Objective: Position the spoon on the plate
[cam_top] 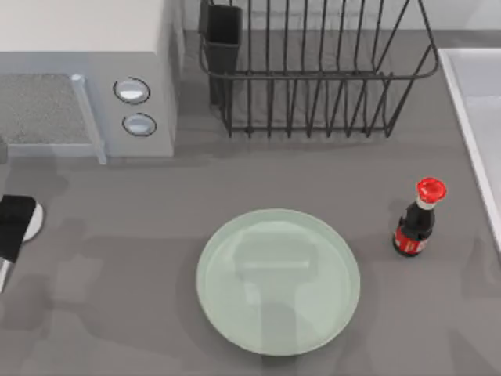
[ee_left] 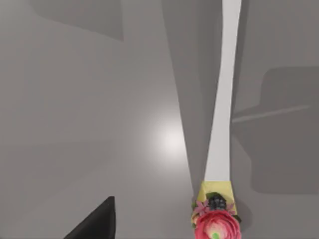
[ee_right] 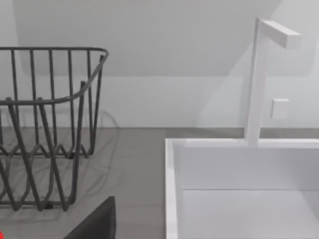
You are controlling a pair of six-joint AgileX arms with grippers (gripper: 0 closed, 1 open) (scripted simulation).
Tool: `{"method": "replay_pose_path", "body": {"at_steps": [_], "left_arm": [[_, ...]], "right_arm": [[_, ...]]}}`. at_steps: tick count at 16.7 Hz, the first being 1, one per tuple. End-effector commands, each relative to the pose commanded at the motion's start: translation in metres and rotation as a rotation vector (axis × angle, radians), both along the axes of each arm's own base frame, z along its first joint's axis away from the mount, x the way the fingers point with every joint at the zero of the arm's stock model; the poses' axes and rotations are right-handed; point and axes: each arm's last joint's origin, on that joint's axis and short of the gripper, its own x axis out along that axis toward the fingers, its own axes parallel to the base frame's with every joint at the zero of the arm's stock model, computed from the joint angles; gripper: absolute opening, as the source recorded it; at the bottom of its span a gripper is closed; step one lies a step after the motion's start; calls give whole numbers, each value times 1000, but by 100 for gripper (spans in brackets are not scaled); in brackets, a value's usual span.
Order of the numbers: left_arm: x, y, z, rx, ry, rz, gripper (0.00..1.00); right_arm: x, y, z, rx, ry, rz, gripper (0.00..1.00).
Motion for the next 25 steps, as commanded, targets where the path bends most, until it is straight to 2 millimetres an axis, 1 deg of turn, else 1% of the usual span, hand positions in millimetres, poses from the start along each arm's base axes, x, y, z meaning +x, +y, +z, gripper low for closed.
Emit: {"method": "replay_pose_path", "body": {"at_steps": [3,5,7,11,13,15,18,25], "left_arm": [[0,-1,-1,0,-2,-4,100],[1,-1,-11,0,4,-1,100],[3,0,-30,0,4,0,100],[4,0,-77,1,-12,0,100],[1,0,-94,0,-5,0,100],[0,0,-100,0,0,0,100],[0,0,-100,0,0,0,100],[0,0,-100,0,0,0,47]], "right_arm": [[0,0,0,0,0,0,100],[0,0,0,0,0,0,100],[0,0,0,0,0,0,100],[0,0,0,0,0,0,100],[0,0,0,0,0,0,100],[0,0,0,0,0,0,100],[0,0,0,0,0,0,100],[0,0,0,0,0,0,100]]}}
